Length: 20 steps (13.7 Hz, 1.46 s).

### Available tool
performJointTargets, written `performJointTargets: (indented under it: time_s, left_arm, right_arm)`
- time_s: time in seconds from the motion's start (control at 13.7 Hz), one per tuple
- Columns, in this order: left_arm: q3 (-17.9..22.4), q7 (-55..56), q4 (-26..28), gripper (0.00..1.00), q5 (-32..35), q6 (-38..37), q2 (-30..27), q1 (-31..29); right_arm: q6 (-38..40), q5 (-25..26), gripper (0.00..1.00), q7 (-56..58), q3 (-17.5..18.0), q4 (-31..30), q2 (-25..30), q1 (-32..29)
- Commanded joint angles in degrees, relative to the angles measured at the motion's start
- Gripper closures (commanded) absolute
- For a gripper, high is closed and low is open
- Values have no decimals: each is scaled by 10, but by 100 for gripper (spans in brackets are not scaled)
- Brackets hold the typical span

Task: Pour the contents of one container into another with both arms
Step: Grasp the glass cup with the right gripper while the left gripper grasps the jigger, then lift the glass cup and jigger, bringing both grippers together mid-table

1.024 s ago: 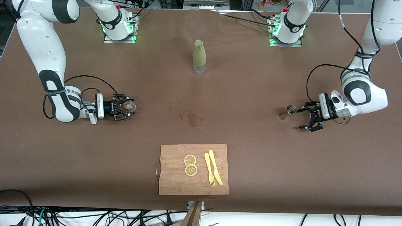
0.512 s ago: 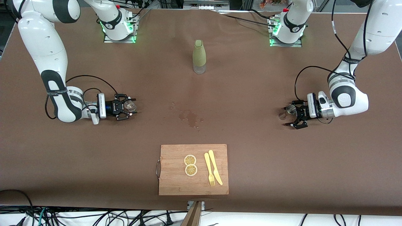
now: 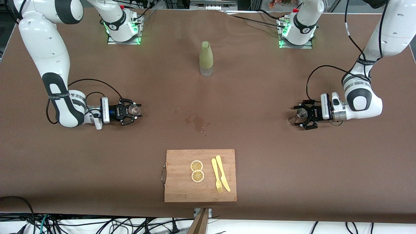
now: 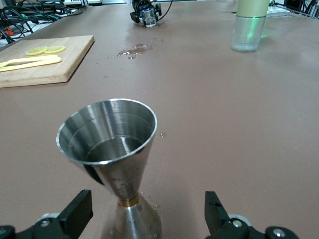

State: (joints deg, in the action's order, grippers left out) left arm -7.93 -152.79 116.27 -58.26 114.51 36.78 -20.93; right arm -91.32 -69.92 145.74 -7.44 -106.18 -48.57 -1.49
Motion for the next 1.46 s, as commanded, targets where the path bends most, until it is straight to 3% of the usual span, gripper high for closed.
performJointTargets:
  time_s: [0.0, 0.15, 0.37, 0.51, 0.8, 0.88, 1.02, 1.39]
  left_arm:
    - [3, -22, 4, 15, -16, -10, -3, 1]
    - [3, -22, 4, 15, -17, -10, -3, 1]
    - [3, -22, 4, 34, -17, -11, -4, 2]
    - [3, -21, 4, 33, -18, -19, -5, 2]
    - [3, -21, 3, 31, -19, -29, -6, 2]
    - [3, -22, 2, 35, -19, -30, -6, 2]
    - [3, -22, 1, 55, -18, -34, -6, 2]
    - [3, -25, 0, 63, -18, -42, -6, 1]
  right_arm:
    - [3, -10, 70, 9, 1, 13, -11, 0]
    - [10, -9, 71, 9, 1, 22, -10, 0]
    - [18, -9, 77, -2, 1, 46, -7, 0]
    - [21, -8, 89, -6, 1, 69, -3, 1]
    - [19, -7, 92, -81, 1, 92, 21, 23]
    - [18, -9, 92, -104, 2, 94, 31, 31]
    - [4, -13, 92, -154, 20, 100, 57, 47]
    - [-69, -20, 92, -315, 26, 118, 125, 115]
